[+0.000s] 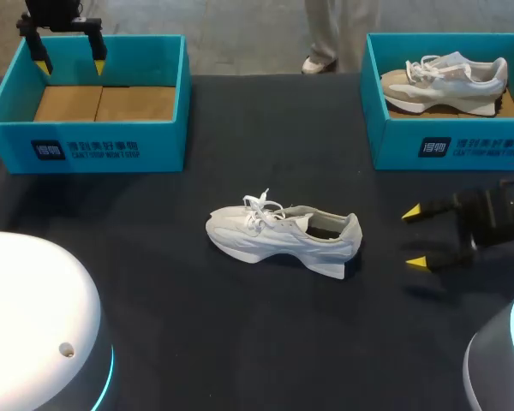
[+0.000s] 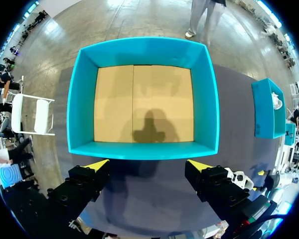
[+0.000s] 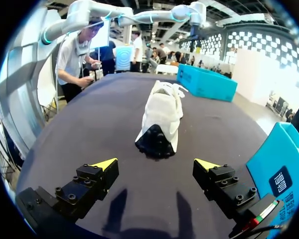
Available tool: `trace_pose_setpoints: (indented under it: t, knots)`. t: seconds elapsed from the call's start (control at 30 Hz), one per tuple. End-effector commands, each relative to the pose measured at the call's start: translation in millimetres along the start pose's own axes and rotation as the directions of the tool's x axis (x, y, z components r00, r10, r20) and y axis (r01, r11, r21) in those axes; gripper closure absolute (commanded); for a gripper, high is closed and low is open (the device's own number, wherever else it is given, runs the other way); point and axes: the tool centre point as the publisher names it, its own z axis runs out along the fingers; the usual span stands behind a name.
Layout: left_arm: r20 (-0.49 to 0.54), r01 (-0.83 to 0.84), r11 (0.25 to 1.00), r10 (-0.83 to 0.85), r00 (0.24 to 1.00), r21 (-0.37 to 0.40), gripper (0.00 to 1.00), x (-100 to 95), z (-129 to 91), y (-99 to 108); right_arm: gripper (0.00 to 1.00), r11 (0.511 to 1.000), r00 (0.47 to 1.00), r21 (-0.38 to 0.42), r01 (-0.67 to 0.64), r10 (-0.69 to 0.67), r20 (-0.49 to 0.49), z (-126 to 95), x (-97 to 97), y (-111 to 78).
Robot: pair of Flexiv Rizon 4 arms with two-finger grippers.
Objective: Take the shoe out of the shoebox, open the shoe tongue, remove and reinsert the insole, then place the shoe into the shoebox
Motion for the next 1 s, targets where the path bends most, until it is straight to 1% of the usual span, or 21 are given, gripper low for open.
trace_pose_setpoints:
  t: [0.03, 0.87, 0.9, 1.0]
  knots:
    - [0.000, 0.000, 1.000, 0.000, 1.000, 0.000, 0.00, 0.0, 0.0, 0.0, 0.00, 1.000, 1.000, 0.011, -0.002, 0.002, -0.006, 1.9, -3.8, 3.5]
    - [0.000, 0.000, 1.000, 0.000, 1.000, 0.000, 0.00, 0.0, 0.0, 0.0, 0.00, 1.000, 1.000, 0.011, -0.002, 0.002, -0.006, 1.9, -3.8, 3.5]
    - [0.000, 0.000, 1.000, 0.000, 1.000, 0.000, 0.00, 0.0, 0.0, 0.0, 0.00, 1.000, 1.000, 0.025, -0.019, 0.018, 0.018, 3.0, -4.2, 2.6]
    - [0.000, 0.000, 1.000, 0.000, 1.000, 0.000, 0.00, 0.0, 0.0, 0.0, 0.00, 0.999, 0.996, 0.029, -0.045, 0.043, 0.076, 10.4, -5.1, 0.8]
